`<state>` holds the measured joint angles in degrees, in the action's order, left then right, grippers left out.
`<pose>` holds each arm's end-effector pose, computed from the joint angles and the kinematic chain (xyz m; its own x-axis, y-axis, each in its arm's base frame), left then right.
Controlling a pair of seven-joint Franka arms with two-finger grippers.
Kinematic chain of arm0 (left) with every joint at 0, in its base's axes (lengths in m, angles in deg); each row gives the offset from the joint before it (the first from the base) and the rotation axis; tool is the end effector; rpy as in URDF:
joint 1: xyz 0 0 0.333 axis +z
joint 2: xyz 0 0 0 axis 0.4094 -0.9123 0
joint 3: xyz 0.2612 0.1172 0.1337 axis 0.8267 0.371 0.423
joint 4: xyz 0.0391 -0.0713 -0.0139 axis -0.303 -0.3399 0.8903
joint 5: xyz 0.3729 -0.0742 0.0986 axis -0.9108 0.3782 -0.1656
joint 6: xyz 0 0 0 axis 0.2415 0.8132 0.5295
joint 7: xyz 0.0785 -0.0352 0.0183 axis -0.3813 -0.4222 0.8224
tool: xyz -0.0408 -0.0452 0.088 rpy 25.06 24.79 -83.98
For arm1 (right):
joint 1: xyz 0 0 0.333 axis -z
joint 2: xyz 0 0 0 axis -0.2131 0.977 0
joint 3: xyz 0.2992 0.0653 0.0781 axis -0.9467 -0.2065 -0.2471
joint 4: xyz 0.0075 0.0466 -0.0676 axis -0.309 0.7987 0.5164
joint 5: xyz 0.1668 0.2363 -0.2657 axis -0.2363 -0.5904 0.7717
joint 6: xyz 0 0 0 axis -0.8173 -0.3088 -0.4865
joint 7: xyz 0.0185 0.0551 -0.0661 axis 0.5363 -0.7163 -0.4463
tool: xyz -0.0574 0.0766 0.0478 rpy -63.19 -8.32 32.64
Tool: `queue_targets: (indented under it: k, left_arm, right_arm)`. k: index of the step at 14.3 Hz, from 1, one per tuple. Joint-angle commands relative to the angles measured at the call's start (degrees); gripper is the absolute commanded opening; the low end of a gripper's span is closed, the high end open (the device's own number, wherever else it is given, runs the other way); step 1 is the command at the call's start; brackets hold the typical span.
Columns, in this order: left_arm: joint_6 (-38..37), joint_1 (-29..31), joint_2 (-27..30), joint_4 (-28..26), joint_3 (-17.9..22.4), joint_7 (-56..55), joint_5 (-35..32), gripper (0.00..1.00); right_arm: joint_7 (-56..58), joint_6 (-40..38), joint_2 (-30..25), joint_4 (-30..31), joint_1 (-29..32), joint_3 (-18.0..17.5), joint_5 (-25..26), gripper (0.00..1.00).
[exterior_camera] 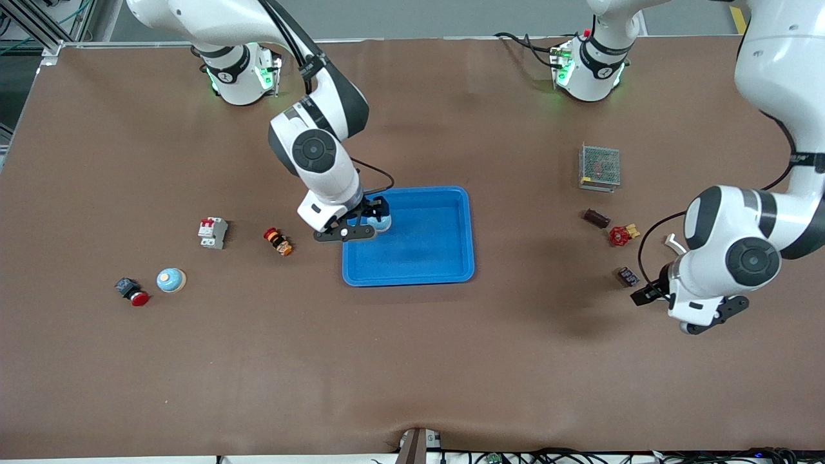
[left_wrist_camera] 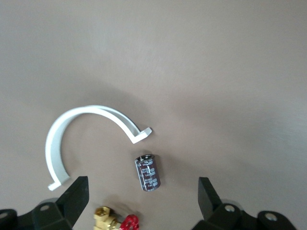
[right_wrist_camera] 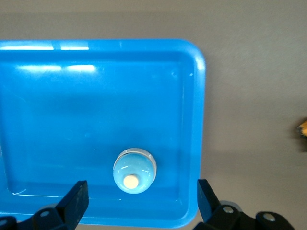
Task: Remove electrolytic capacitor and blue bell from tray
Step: 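Set the capacitor by the white arc while the right gripper reaches the tray, then grasp the second bell with the right gripper while the left gripper retracts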
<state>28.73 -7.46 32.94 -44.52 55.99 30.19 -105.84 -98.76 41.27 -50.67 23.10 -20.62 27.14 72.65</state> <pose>0.6794 -0.0192 0.3208 0.9139 0.4058 0.0132 0.4027 -0.9018 -0.1572 0.5097 0.3950 0.2987 0.9969 0.0567 -0.0536 0.0535 -0.9967 -0.0605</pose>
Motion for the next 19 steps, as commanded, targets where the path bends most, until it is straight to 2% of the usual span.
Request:
queue_targets:
  k: [1, 5, 7, 13, 15, 16, 19]
  left_arm:
    - [-1.4, 0.6, 6.0, -1.3, -1.4, 3.9, 0.0, 1.00]
    - [-3.6, 0.7, 11.5, -1.3, -3.3, 7.1, 0.6, 1.00]
    - [-6.1, 0.7, 14.1, -0.9, -3.4, 9.6, 4.3, 1.00]
    - [-20.0, 0.5, 17.9, 6.8, -3.3, 15.5, 11.7, 1.00]
    - [-21.8, 0.2, 21.2, 6.6, -2.8, 16.3, 14.2, 1.00]
    - [-23.4, -0.5, 22.3, 6.6, -1.9, 16.5, 14.2, 1.00]
    - [-26.0, -7.2, 25.4, 6.3, 6.2, 22.1, 15.7, 1.00]
  right_arm:
    - [-1.4, 1.9, 1.4, 0.2, -1.4, 0.7, 0.3, 1.00]
    - [-3.1, 6.0, 3.1, 1.6, -3.4, 0.7, 0.4, 1.00]
    - [-3.1, 7.6, 3.9, 2.3, -3.5, 0.7, 0.4, 1.00]
    - [-3.0, 12.4, 6.0, 4.4, -4.3, 1.0, 0.7, 1.00]
    - [-3.0, 14.6, 7.0, 5.0, -4.5, 1.0, 1.0, 1.00]
    - [-3.0, 14.8, 7.5, 5.0, -4.7, 1.0, 1.3, 1.00]
    - [-3.1, 15.1, 8.2, 5.0, -4.9, 1.0, 1.7, 1.00]
